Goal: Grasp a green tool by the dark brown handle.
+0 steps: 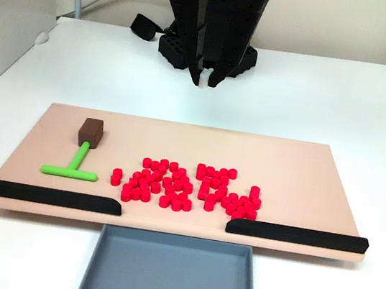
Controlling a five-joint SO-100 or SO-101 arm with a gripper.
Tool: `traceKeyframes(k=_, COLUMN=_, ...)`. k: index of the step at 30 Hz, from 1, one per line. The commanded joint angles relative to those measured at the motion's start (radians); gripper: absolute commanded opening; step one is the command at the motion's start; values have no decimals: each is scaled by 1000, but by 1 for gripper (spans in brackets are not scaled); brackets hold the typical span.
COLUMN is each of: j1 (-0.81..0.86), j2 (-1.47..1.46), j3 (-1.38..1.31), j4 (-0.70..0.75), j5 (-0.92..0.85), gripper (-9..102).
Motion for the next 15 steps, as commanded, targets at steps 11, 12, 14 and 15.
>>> traceKeyframes(k=11, j1=28, j2=8, j3=-17, j4=-6, j5=-8, gripper=0)
traceKeyframes(k=12, j1=35, j2=8, j3=-17, j4=-6, j5=-14, gripper=0)
traceKeyframes(k=14, j1=54, j2=9, j3=-26, j4=-6, j5=-38, gripper=0)
traceKeyframes(k=15, j1=64, j2=12, j3=-28, j4=-6, j5=-74, gripper=0)
